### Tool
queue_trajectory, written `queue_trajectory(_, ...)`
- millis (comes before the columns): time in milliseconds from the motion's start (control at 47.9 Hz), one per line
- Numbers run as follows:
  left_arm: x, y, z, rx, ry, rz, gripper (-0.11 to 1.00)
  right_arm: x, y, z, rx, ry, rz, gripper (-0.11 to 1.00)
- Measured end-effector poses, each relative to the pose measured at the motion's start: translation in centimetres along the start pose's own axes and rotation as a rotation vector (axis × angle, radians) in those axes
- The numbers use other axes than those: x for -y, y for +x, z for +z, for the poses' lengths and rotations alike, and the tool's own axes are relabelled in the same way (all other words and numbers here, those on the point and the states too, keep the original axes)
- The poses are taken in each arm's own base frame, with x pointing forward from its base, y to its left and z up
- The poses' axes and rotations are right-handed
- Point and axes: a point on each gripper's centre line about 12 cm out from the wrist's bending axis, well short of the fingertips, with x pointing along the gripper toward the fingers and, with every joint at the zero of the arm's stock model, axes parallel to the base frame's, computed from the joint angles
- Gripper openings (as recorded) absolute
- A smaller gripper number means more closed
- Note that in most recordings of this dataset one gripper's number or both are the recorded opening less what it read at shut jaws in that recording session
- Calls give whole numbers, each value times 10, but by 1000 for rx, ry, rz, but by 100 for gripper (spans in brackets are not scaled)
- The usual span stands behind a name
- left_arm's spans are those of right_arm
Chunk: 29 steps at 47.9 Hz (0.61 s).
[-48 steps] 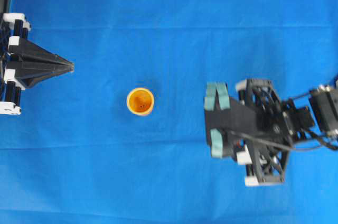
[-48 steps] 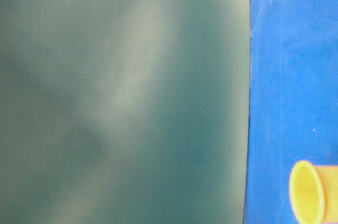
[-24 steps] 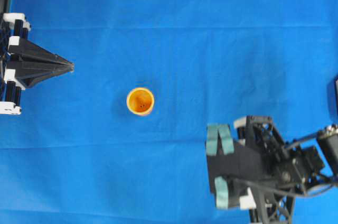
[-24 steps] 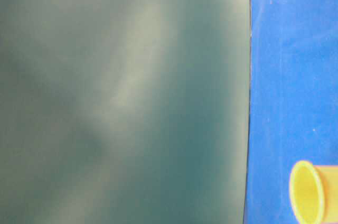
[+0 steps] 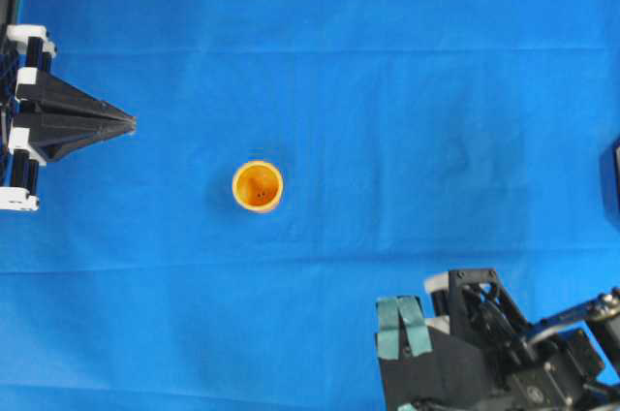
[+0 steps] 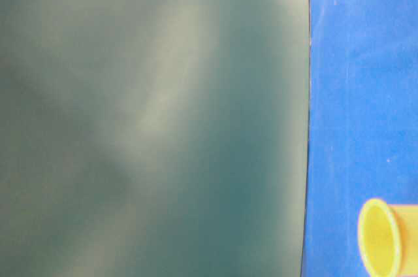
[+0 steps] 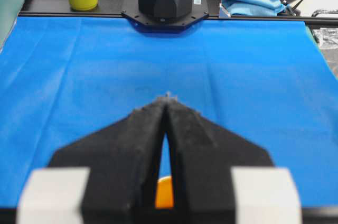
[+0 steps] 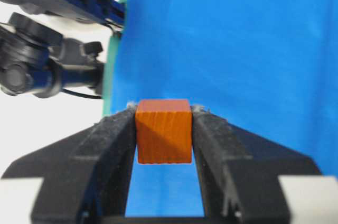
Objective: Move the block forward with right arm.
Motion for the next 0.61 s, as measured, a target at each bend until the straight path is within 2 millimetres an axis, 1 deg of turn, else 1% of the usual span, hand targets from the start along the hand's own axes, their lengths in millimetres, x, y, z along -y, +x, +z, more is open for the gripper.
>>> queue_trajectory(230,0,0,3,6,-2,0,1,-16,-5,0,9,70,30,40)
queue_trajectory(439,0,0,3,8,-2,2,1,-30,-9,-1,18,72,57,40)
queue_trajectory(606,0,0,3,8,0,0,1,-35,-5,2,19,70,62,40)
